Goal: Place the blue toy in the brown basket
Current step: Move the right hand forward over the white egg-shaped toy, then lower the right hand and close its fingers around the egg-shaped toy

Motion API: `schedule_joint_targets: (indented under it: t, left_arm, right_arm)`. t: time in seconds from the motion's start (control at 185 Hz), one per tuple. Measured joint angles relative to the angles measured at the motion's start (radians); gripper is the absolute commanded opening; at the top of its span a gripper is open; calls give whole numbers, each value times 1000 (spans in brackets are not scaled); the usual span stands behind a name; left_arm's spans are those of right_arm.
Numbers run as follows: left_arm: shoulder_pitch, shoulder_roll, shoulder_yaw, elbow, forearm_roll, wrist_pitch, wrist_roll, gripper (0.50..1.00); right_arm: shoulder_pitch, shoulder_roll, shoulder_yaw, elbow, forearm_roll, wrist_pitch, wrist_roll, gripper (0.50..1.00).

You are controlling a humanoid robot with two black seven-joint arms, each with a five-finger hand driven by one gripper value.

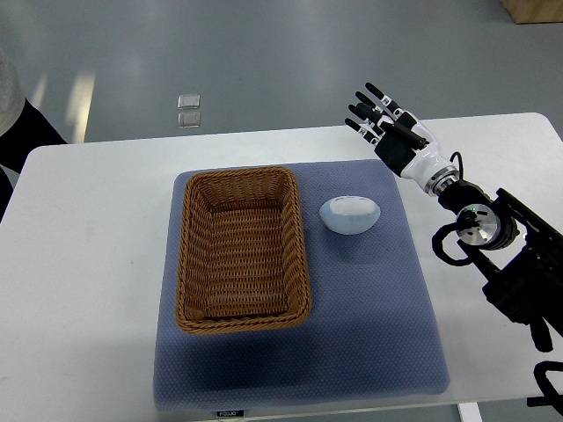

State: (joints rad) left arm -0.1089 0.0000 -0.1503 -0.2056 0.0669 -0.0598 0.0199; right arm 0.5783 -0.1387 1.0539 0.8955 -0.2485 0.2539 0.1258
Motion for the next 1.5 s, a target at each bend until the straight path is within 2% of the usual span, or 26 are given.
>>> schedule_joint_targets:
  t: [0.244,0.379,0.541,0.639,0.774,0.985,1.083,1.18,1.499]
  left_arm:
    - [0,0,2,-3,1,0,0,1000]
    - [0,0,2,-3,1,0,0,1000]
    - [0,0,0,-2,1,0,0,1000]
    - [0,0,0,-2,1,0,0,1000]
    - [0,0,0,-3,1,0,0,1000]
    - [0,0,0,-3,1,-2,-1,1000]
    - [0,0,0,-3,1,-2,-1,1000]
    - [0,0,0,-2,1,-2,-1,1000]
    - [-1,0,-3,-3,1,-2,0,1000]
  right_arm:
    - [5,-4,-7,1,-39,9,-1,911]
    - [9,-15,-9,5,-95,53,-2,911]
    - [70,-85,-72,7,-255,120,-23,911]
    - [165,-166,-209,14,-385,148,-47,911]
    - [369,-269,-496,27,-530,172,-55,911]
    - [678,-312,-904,30,-592,238,-71,909]
    - [755,-296,-1043,30,-650,237,-103,907]
    - [772,-281,-1100,30,-694,220,-122,903]
    - [678,-291,-1116,67,-704,96,-131,891]
